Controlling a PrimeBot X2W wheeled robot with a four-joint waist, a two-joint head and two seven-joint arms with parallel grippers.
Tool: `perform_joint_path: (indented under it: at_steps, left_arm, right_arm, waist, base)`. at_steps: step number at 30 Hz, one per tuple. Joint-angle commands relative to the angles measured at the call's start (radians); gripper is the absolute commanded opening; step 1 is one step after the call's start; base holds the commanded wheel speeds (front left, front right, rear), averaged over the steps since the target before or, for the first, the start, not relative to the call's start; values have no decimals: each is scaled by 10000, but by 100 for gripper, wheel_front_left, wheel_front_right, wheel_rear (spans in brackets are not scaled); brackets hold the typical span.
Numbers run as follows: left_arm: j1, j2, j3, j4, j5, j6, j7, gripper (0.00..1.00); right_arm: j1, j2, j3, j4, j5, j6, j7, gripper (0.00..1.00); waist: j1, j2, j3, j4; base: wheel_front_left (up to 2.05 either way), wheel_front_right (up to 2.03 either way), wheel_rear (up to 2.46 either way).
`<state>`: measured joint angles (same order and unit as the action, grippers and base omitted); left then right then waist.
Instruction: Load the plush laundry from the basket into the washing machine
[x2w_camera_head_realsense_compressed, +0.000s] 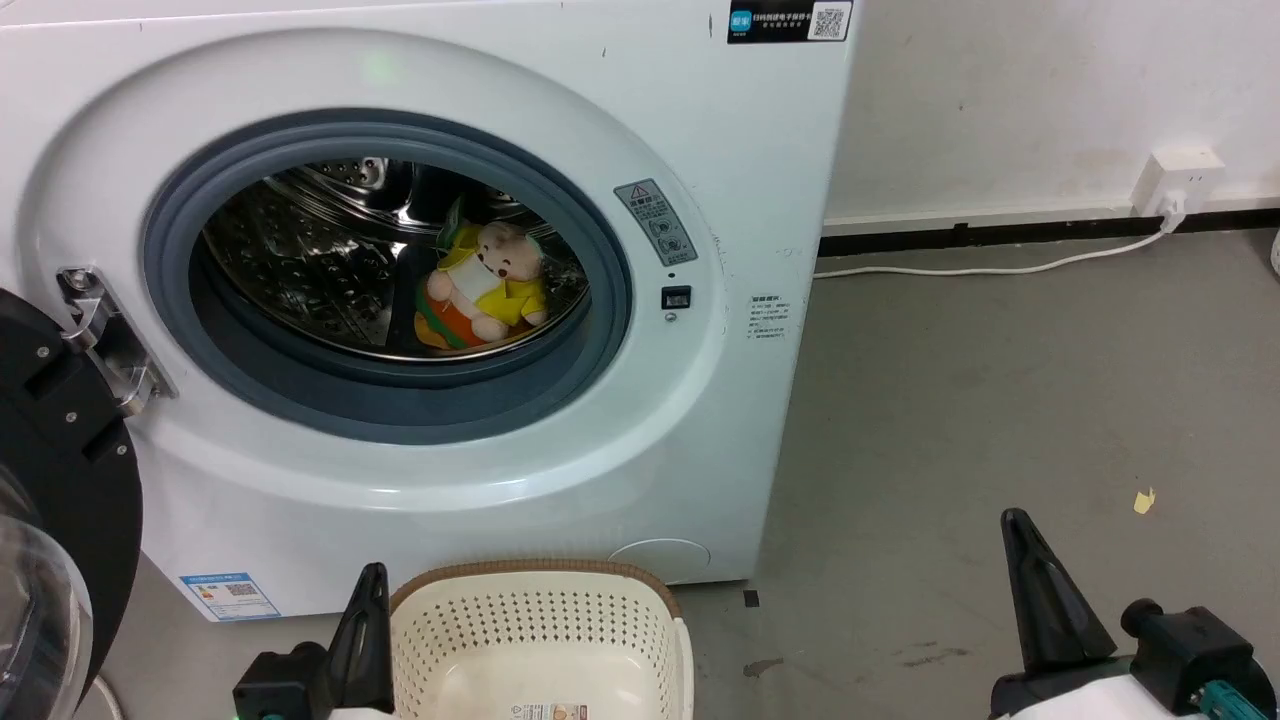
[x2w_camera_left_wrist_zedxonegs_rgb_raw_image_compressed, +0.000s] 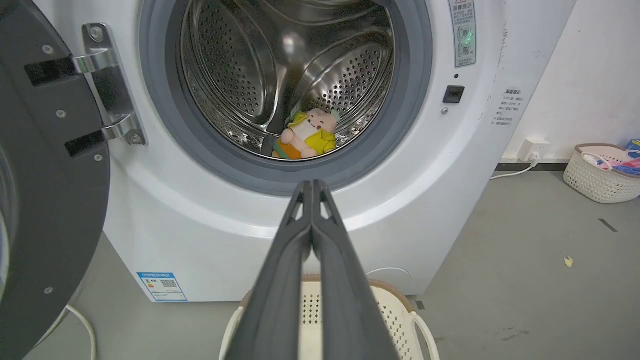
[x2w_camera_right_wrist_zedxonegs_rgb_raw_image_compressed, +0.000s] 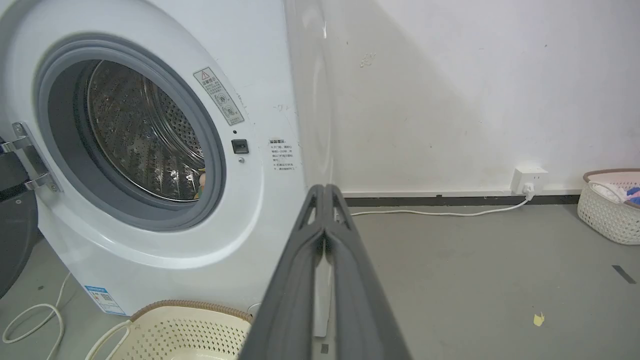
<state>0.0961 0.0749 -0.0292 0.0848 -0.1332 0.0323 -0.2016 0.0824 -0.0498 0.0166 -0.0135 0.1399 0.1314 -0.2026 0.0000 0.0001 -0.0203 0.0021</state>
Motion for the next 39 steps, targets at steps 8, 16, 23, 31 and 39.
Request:
perform_joint_path:
  at_steps: [8,16,23,31,39]
  left_arm:
    - [-248,-56,35,-130,191,-32,212,0]
    - [-312,-74,58,-195,295,-58,376,0]
    - [-369,-89,79,-252,386,-81,519,0]
    - [-434,-106,102,-317,489,-108,682,0]
    - [-498,-123,125,-382,592,-134,846,0]
  right_arm:
    - [-196,-1,-21,30,-172,-2,216,0]
    - [-253,-2,-34,40,-283,-3,381,0]
    - [-303,-2,-45,48,-381,-3,524,0]
    - [-360,-2,-58,58,-492,-4,688,0]
    - [-417,-2,-72,67,-603,-4,852,0]
  waist:
    - [0,-1,17,-2]
    - [0,-1,34,-3]
    - [0,-1,49,-5]
    - [0,-1,66,-7]
    - [0,-1,82,-9]
  base:
    - [0,0,0]
    - [0,0,0]
    - [0,0,0]
    - [0,0,0]
    - [0,0,0]
